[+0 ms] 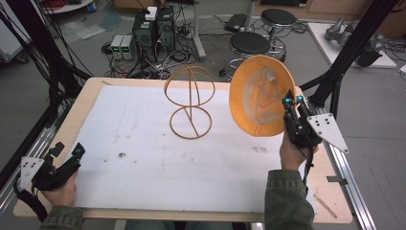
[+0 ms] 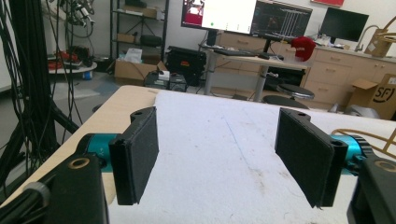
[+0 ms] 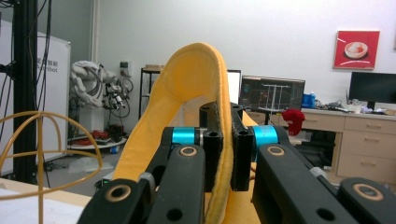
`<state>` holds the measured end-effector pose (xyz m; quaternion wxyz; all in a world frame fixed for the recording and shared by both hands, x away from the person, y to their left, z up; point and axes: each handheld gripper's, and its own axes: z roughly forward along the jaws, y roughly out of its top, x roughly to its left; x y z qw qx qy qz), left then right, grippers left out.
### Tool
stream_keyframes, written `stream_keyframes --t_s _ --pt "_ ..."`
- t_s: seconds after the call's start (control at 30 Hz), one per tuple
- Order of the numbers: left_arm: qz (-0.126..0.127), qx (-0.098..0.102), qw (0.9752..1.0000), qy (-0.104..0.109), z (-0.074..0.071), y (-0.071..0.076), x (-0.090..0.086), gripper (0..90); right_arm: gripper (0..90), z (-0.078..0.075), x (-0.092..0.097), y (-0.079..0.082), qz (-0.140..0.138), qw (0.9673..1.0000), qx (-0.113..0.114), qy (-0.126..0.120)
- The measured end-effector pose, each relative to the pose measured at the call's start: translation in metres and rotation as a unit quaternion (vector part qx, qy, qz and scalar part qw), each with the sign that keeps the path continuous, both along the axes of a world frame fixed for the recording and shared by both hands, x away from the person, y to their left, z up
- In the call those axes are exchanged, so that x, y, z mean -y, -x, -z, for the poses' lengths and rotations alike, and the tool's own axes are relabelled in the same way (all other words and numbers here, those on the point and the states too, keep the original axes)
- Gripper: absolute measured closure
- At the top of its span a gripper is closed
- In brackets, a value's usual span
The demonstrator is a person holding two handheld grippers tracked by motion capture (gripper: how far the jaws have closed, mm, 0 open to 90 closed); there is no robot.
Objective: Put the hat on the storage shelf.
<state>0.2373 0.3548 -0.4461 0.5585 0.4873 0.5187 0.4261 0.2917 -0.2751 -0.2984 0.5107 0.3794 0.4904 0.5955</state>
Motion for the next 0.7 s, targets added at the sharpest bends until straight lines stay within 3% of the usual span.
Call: stream_keyframes --t_s 0.4,0.7 --pt "0.001 0.001 1.0 0.005 0.001 -0.002 0.0 30.4 86.4 -0.017 -0.009 -0.023 -0.004 1.0 -0.001 0.002" --pt "0.003 0.001 1.0 0.009 0.001 -0.003 0.0 30.4 86.4 -0.047 -0.033 -0.047 0.002 0.999 0.013 0.043"
